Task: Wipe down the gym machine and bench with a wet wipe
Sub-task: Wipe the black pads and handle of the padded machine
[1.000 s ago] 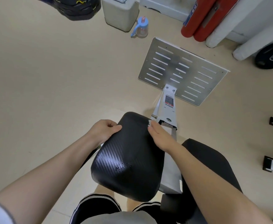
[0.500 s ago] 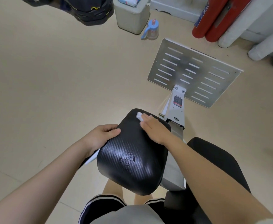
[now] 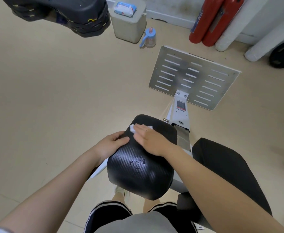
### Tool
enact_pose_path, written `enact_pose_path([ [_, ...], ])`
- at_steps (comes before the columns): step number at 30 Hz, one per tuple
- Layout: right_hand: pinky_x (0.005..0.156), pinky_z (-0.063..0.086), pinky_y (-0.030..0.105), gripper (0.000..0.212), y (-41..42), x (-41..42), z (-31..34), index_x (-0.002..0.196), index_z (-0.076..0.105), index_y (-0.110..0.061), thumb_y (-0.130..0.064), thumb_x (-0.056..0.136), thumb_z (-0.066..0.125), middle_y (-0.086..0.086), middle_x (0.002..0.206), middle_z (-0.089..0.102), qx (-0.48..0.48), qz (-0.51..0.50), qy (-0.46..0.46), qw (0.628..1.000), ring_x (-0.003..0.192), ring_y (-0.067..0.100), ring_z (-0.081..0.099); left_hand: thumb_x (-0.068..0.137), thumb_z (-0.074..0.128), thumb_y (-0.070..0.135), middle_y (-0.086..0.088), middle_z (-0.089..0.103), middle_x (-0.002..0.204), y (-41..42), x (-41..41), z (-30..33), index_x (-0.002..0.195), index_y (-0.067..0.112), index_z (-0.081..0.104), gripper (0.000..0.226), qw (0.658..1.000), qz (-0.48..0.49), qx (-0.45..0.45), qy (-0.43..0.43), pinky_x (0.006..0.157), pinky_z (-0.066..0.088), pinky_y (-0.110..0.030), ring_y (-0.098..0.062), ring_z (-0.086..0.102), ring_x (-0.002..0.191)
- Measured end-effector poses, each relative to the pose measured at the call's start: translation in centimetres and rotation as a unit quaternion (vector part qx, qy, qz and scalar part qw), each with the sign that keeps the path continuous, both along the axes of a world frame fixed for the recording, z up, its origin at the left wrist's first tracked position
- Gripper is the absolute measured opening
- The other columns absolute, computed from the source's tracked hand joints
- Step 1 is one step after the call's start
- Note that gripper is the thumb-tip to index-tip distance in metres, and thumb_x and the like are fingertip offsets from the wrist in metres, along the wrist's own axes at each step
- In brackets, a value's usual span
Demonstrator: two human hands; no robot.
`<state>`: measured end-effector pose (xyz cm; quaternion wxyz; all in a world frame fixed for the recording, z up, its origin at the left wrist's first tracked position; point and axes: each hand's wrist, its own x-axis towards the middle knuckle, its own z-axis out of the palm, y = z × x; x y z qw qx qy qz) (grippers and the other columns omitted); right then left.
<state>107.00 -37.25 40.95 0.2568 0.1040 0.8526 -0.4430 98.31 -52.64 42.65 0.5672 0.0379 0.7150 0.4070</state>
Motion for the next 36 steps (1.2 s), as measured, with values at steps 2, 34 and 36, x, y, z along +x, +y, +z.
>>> enact_pose_path([
  [2, 0.092, 0.038, 0.04, 0.023, -1.4, 0.5, 0.9, 0.107, 0.046, -0.011, -0.026, 0.098, 0.031, 0.002, 0.103, 0.048, 0.005, 0.004, 0.043, 0.999, 0.1, 0.017, 0.043, 0.079, 0.06, 0.028, 0.012, 0.062, 0.123, -0.8, -0.4, 0.3, 0.131, 0.031, 0.049, 0.053, 0.997, -0.073, 0.019, -0.018, 0.096, 0.043, -0.021, -0.005, 0.058, 0.113],
  [34, 0.11, 0.004, 0.016, 0.049, 4.5, 8.6, -1.9, 0.147, 0.023, -0.02, -0.035, 0.101, 0.026, -0.007, 0.155, 0.018, -0.033, -0.205, -0.081, 0.975, 0.143, 0.007, 0.014, 0.086, 0.063, 0.014, 0.013, 0.063, 0.124, -2.9, -0.7, -0.2, 0.133, 0.032, 0.046, 0.054, 0.992, -0.092, 0.077, -0.03, 0.099, 0.039, -0.023, -0.003, 0.056, 0.116],
  [36, 0.109, 0.009, 0.017, 0.052, 5.4, 8.1, -2.4, 0.147, 0.025, -0.018, -0.04, 0.1, 0.023, -0.002, 0.155, 0.023, -0.055, -0.251, -0.094, 0.962, 0.142, 0.01, 0.019, 0.08, 0.069, 0.019, 0.011, 0.063, 0.124, -2.9, -0.5, -0.4, 0.133, 0.03, 0.047, 0.059, 0.993, -0.081, 0.075, -0.033, 0.1, 0.04, -0.024, -0.005, 0.057, 0.116],
])
